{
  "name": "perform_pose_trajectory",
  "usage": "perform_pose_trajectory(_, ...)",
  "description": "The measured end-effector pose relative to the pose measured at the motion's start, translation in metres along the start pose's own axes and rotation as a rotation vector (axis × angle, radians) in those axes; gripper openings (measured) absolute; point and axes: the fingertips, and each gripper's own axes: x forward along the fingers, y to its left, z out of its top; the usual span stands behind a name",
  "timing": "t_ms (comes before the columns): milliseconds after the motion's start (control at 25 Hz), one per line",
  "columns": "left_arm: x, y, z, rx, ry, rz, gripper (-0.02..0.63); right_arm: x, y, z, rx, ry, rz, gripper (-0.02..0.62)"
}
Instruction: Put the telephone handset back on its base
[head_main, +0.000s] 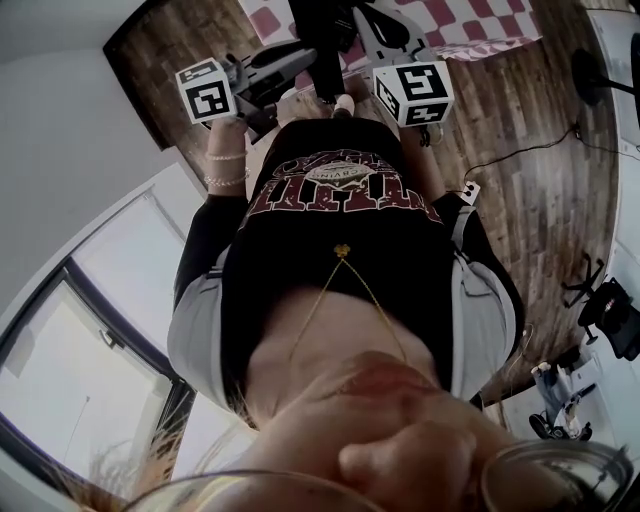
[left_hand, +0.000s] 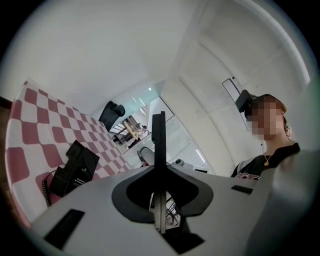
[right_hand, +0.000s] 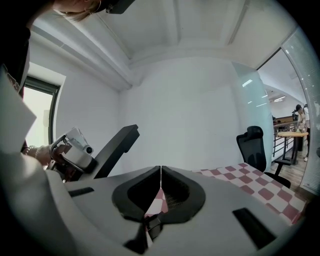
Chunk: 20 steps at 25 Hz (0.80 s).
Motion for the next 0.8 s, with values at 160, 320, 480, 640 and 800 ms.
perform_pose_trajectory(160,0.0,0.003,-0.001,0.0,0.006,0.018,0.074,0.002,0.0,0.002,0.003,-0.001,0.011,0.021)
perform_pose_trajectory(320,-0.001,0.005,-0.001,0.004,0.014,0.022,0.074,0.001,-0.001,0.0,0.005,0.008,0.005,0.021)
perform_pose_trajectory(480,0.002,0.011,0.005,-0.004,0.035,0.008,0.074,0.004,-0.008,0.0,0.014,0.012,-0.019,0.021)
perform_pose_trajectory(640,0.008,0.022,0.016,-0.013,0.072,-0.013,0.074,0.01,-0.02,-0.001,0.033,0.013,-0.066,0.021)
perform_pose_trajectory(800,0.011,0.032,0.025,-0.017,0.127,-0.036,0.074,0.017,-0.029,0.0,0.059,0.012,-0.12,0.021)
